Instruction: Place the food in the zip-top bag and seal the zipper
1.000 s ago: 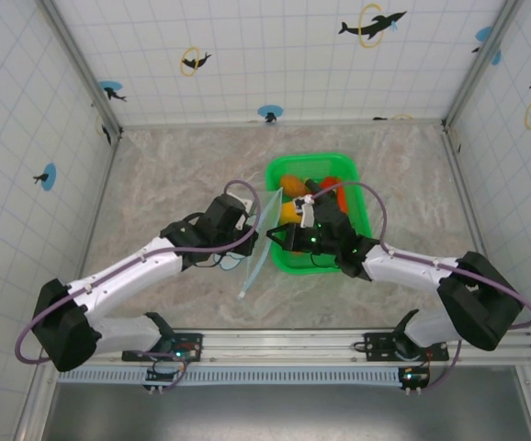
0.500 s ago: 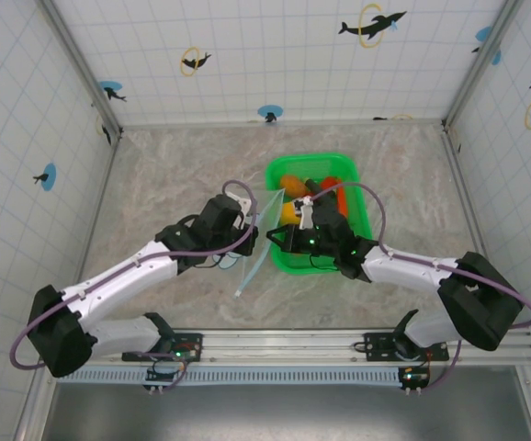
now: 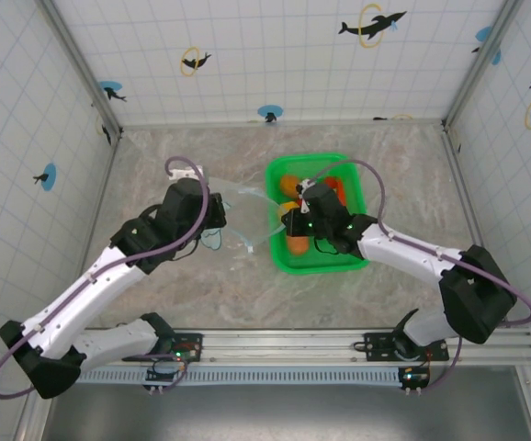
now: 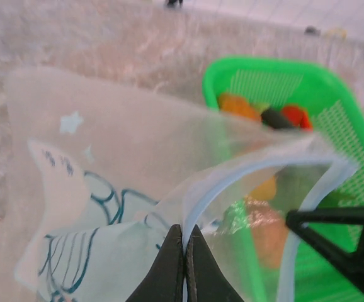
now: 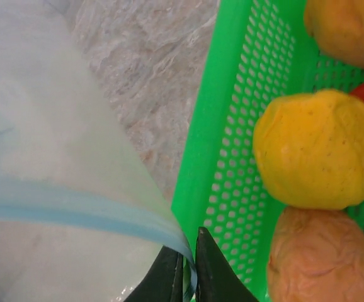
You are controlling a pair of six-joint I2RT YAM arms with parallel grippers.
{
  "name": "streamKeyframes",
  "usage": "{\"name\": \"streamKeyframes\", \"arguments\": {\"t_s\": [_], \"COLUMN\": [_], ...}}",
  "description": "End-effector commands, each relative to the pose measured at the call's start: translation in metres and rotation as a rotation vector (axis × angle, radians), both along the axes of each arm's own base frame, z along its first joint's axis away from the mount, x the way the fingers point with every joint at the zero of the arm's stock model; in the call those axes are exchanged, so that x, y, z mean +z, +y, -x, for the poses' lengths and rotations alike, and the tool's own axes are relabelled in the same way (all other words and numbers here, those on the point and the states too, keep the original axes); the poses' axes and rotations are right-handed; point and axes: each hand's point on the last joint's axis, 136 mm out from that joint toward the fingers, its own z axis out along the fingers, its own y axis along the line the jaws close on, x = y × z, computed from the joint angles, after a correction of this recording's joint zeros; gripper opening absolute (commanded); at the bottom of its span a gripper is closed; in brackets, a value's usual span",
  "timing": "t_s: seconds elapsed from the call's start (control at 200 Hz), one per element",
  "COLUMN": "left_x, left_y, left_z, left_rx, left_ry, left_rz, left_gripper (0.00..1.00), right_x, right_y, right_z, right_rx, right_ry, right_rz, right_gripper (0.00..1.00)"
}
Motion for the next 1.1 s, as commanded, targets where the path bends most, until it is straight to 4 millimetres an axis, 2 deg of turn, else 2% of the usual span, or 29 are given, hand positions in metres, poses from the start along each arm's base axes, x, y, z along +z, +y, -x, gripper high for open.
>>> {"name": "streamKeyframes", "arguments": {"t_s": [0.0, 0.1, 0.19, 0.3, 0.48, 0.56, 0.635, 0.776, 0.836, 0.946, 1.096], "left_x": [-0.007, -0.004, -0.005, -0.010, -0.017, -0.030, -0.040, -0.043, -0.041, -0.047, -0.064], "left_y": [0.008, -0.005, -0.022, -0.034, -0.030, -0.025, -0.024, -0.032, -0.035, -0.038, -0.038], "left_z": [0.004, 0.006, 0.008, 0.008, 0.004, 0.005, 0.008, 0.009, 0.007, 0.000, -0.012], "left_rx": [0.080, 0.036, -0.036, -0.077, -0.053, -0.030, -0.023, -0.044, -0.053, -0.061, -0.071], "left_ry": [0.076, 0.085, 0.127, 0.168, 0.180, 0.217, 0.249, 0.290, 0.297, 0.356, 0.414], "left_rz": [0.030, 0.110, 0.151, 0.152, 0.149, 0.152, 0.178, 0.237, 0.261, 0.327, 0.408], "left_gripper": [0.00, 0.00, 0.00, 0.00, 0.00, 0.00, 0.00, 0.00, 0.00, 0.00, 0.00], "right_x": [0.008, 0.031, 0.053, 0.081, 0.121, 0.132, 0.121, 0.068, 0.050, 0.025, 0.000], "right_y": [-0.013, -0.003, 0.023, 0.035, 0.017, -0.005, -0.038, -0.095, -0.106, -0.113, -0.121], "right_z": [-0.010, -0.015, -0.006, 0.006, 0.028, 0.021, 0.004, -0.021, -0.025, -0.033, -0.059], "right_rx": [-0.014, 0.007, 0.112, 0.144, 0.203, 0.168, 0.073, -0.091, -0.112, -0.140, -0.179], "right_ry": [-0.039, -0.072, -0.087, -0.117, -0.214, -0.226, -0.189, -0.066, -0.047, -0.028, -0.020], "right_rz": [0.120, 0.091, 0.031, -0.054, -0.121, -0.124, -0.077, 0.053, 0.123, 0.204, 0.310], "right_gripper": [0.16, 0.19, 0.33, 0.51, 0.68, 0.70, 0.69, 0.62, 0.60, 0.60, 0.62]}}
